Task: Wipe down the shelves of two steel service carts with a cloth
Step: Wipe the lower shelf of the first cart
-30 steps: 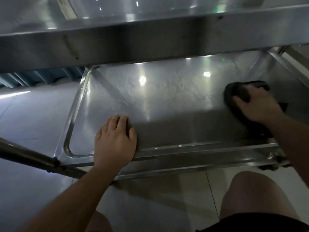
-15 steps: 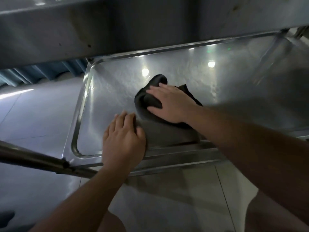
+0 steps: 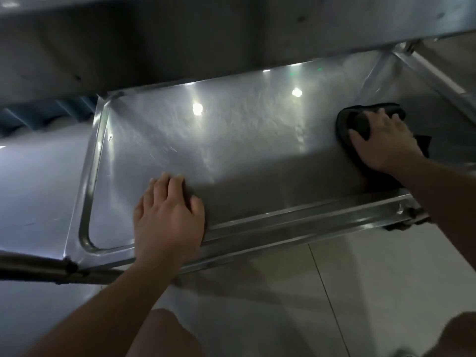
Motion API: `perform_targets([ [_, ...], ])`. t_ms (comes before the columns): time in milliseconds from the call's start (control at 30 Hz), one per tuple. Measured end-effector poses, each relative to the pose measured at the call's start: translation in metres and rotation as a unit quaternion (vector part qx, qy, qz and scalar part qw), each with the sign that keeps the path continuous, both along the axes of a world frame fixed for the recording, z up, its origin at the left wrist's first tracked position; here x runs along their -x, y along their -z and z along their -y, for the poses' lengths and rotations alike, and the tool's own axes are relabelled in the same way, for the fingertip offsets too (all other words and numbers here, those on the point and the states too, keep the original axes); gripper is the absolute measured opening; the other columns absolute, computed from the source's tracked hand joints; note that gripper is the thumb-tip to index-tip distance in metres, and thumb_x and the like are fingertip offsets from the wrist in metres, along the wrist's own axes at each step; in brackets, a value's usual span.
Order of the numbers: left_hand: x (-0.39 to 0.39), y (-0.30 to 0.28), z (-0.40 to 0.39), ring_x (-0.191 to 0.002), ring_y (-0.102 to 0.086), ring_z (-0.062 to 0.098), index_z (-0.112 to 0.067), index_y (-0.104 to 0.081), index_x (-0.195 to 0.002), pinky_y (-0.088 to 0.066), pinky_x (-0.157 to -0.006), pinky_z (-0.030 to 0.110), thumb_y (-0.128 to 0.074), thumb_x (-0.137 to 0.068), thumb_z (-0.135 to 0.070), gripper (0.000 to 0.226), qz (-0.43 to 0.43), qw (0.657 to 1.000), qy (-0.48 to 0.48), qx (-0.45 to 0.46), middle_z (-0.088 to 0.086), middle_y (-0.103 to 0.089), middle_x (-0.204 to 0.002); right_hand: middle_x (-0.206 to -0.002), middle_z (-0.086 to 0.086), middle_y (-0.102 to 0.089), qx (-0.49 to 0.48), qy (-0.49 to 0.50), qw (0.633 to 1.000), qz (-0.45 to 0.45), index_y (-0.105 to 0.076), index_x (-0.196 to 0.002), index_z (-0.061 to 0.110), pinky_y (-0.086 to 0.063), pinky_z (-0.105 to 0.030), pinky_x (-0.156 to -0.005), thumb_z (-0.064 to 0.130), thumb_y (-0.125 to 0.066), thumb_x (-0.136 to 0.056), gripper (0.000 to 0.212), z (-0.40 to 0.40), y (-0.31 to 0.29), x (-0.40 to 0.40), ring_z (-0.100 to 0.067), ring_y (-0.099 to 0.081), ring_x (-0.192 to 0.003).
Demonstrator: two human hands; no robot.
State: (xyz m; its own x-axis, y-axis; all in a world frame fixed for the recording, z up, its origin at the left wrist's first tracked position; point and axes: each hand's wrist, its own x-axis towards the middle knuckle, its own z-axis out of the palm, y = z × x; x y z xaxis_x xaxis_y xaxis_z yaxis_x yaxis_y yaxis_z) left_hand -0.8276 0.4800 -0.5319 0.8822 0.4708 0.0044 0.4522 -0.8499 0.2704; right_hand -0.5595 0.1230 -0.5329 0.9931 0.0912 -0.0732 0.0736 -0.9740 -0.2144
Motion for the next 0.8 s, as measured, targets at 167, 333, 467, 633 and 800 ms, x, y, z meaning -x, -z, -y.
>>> perform_targets([
  [167,-0.001,0.002,0.001,-0.15,-0.035,0.03,-0.029,-0.041,-0.145,-0.028,-0.124,0.055,-0.036,-0.107,-0.045,0.042,0.011,1.0,-0.014,-0.016,0.004,-0.042,-0.16,-0.171,-0.016,-0.025,-0.02,-0.05,0.999,0.001,-0.029,-0.163,0.016,-0.022,-0.057,-0.126,0.064,-0.039,-0.1,0.079,-0.006,-0.004,0.012,-0.041,-0.023,-0.156],
  [333,-0.003,0.001,0.002,-0.147,-0.039,0.025,-0.033,-0.045,-0.141,-0.03,-0.123,0.053,-0.036,-0.107,-0.046,0.038,0.016,0.999,-0.034,-0.01,0.0,-0.047,-0.154,-0.173,-0.01,-0.023,-0.006,-0.287,0.958,0.013,-0.029,-0.164,0.021,-0.02,-0.047,-0.128,0.069,-0.031,-0.095,0.085,-0.07,-0.008,0.082,-0.034,-0.022,-0.158],
  [467,0.0,0.004,-0.004,-0.144,-0.043,0.021,-0.035,-0.048,-0.138,-0.031,-0.12,0.049,-0.033,-0.107,-0.047,0.036,0.044,0.998,-0.029,-0.018,-0.002,-0.051,-0.151,-0.175,0.009,-0.013,-0.006,-0.446,0.895,0.005,-0.017,-0.165,0.036,-0.014,-0.041,-0.13,0.092,-0.007,-0.089,0.095,-0.117,-0.005,0.129,-0.017,-0.011,-0.161],
  [633,0.004,0.007,-0.018,-0.119,-0.054,0.017,-0.033,-0.06,-0.109,-0.041,-0.104,0.038,-0.028,-0.107,-0.042,0.034,0.085,0.996,-0.005,-0.013,-0.009,-0.062,-0.119,-0.169,0.008,-0.032,-0.028,-0.588,0.806,0.062,-0.029,-0.161,0.037,-0.025,-0.037,-0.127,0.077,-0.037,-0.093,0.079,-0.149,0.003,0.156,-0.015,-0.03,-0.156],
  [800,0.009,-0.001,-0.019,-0.108,-0.06,0.021,-0.015,-0.072,-0.107,-0.048,-0.1,0.046,-0.035,-0.112,-0.031,0.04,0.16,0.987,0.003,0.006,0.0,-0.07,-0.111,-0.151,-0.008,-0.059,-0.049,-0.676,0.72,0.151,-0.055,-0.15,0.015,-0.05,-0.051,-0.111,0.023,-0.049,-0.093,0.059,-0.152,0.002,0.176,-0.032,-0.059,-0.136],
])
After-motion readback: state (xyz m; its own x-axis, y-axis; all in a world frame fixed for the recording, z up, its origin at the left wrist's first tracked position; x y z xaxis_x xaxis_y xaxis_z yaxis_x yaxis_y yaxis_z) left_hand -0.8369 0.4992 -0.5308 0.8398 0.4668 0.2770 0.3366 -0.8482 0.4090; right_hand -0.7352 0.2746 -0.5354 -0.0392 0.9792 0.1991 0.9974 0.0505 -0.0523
